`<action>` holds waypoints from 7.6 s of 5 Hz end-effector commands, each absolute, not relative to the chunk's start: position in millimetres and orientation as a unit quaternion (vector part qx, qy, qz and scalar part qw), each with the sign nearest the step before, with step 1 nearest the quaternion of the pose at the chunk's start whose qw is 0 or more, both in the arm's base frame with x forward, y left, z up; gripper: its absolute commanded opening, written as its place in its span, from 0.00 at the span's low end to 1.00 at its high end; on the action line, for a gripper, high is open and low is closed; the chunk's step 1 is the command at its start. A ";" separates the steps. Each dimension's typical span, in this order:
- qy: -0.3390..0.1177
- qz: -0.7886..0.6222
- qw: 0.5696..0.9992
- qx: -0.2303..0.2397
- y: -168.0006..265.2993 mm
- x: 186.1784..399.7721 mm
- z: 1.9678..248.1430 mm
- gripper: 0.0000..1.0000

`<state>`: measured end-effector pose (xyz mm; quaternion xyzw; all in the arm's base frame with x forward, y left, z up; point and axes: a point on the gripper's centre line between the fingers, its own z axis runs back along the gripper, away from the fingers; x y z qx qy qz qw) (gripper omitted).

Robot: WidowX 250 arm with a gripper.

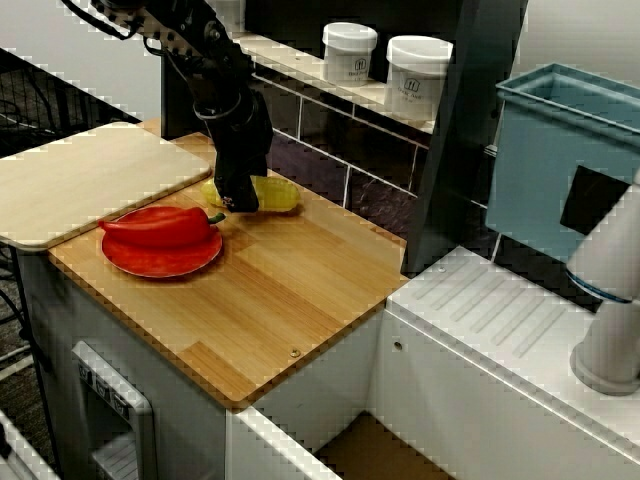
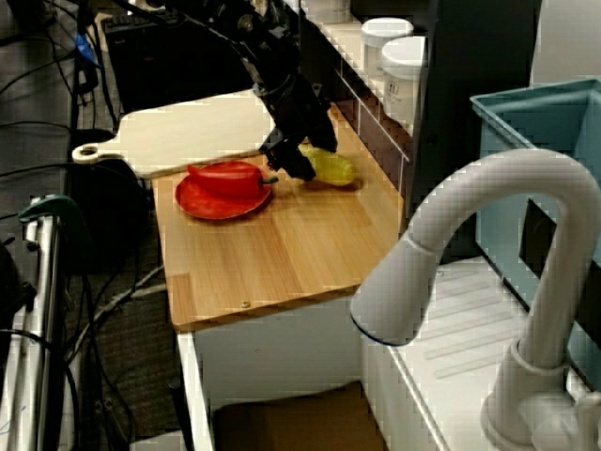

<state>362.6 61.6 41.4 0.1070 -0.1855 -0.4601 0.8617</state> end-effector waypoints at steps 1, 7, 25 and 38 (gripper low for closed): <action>-0.198 -0.450 0.863 0.114 63.8 355.7 52.2 0.00; -0.208 -0.422 0.877 0.096 66.5 343.9 74.3 0.00; -0.117 -0.258 0.958 0.048 -67.5 284.7 91.3 0.00; -0.084 -0.077 0.993 -0.023 -7.1 265.4 109.3 1.00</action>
